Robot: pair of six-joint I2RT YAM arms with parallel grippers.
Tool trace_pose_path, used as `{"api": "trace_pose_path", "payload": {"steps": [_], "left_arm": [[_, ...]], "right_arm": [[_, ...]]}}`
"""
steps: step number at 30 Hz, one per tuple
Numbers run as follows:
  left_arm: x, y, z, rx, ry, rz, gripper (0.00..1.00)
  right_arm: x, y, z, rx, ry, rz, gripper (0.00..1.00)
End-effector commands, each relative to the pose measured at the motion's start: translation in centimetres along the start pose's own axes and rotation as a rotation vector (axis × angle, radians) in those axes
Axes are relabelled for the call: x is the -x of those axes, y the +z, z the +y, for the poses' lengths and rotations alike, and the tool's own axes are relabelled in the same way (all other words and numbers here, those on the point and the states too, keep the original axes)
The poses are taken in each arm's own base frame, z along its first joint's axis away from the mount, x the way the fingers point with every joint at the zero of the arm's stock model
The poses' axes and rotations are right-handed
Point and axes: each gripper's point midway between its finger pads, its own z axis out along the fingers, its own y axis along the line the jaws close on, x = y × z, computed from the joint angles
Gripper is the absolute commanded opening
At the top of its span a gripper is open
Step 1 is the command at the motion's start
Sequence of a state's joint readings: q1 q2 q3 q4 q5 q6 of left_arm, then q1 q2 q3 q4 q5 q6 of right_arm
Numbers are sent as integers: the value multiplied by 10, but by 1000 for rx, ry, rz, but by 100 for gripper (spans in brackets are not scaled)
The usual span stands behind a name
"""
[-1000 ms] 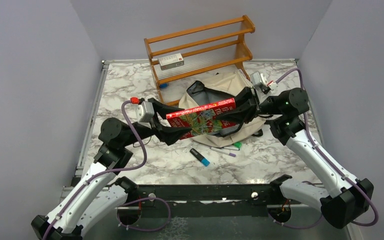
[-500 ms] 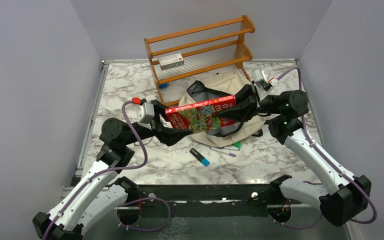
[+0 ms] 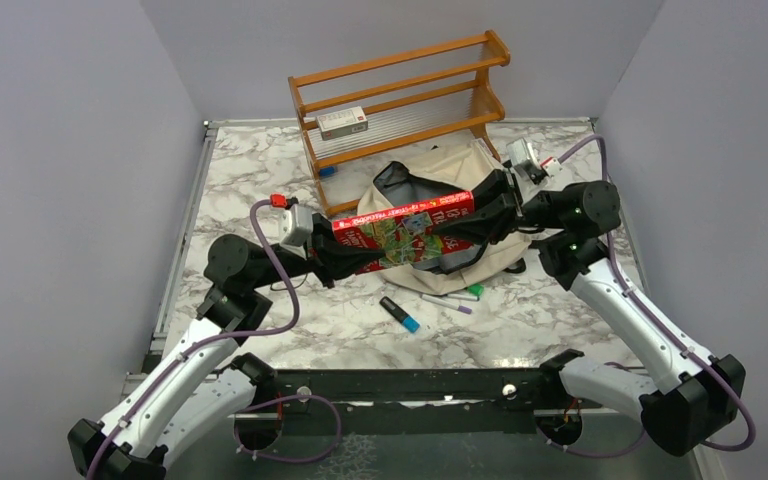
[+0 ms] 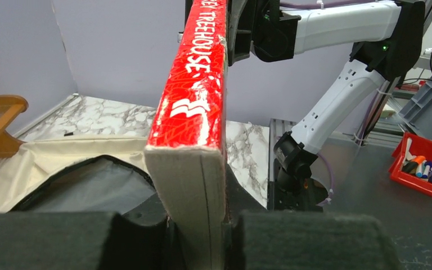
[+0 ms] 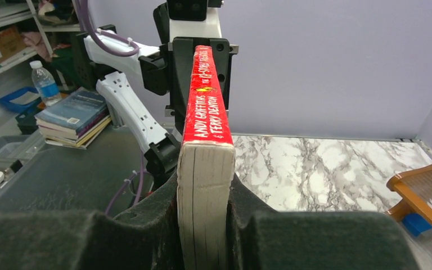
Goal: Pack the student bag
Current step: Pick up the book from the center of the board.
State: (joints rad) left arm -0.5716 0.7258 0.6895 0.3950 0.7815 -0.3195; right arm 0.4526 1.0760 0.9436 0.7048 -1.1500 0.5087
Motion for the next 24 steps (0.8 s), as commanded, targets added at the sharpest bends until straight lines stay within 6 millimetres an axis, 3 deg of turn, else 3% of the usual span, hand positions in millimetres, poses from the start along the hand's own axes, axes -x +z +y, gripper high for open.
{"api": "trace_pose_path", "payload": {"steps": [1,3,4,7,10,14,18,24], "left_arm": [[4,1,-9,-54,25,-9,0],[3,4,-9,-69,16,3,0],[2,5,-8,-72,8,9,0],[-15,10,15,21,-55,35,0],[-26,14,44,151,-117,34,0],[-29,17,74,273,-137,25,0],[-40,15,102,373,-175,50,0],[-63,-20,165,715,-323,133,0]], "right_arm": [[11,-1,-3,-17,-79,22,1],[9,-1,-6,-31,-71,44,3],[10,-1,-8,-42,-72,48,10],[8,-5,-28,-167,-45,76,48],[0,-14,-52,-333,1,104,63],[-10,-40,-86,-609,55,145,73],[-20,-84,-123,-957,94,152,74],[-59,-107,-144,-1101,180,277,73]]}}
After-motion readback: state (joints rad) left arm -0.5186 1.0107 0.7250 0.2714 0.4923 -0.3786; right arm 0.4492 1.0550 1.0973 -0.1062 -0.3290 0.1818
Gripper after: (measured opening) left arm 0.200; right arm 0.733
